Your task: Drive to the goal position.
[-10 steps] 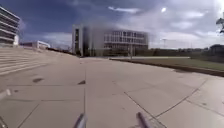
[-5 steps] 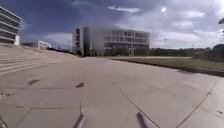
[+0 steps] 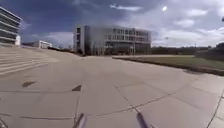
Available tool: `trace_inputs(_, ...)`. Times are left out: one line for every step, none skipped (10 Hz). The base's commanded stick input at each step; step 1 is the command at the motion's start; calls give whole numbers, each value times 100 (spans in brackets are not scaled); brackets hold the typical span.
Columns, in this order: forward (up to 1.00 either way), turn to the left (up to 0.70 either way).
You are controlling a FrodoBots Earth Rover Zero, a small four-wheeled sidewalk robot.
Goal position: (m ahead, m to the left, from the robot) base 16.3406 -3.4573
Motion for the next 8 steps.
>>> trace_inputs(50, 0)
trace_inputs(50, 0)
trace_inputs(50, 0)
trace_inputs(50, 0)
trace_inputs(50, 0)
trace_inputs(50, 0)
trace_inputs(50, 0)
trace_inputs(50, 0)
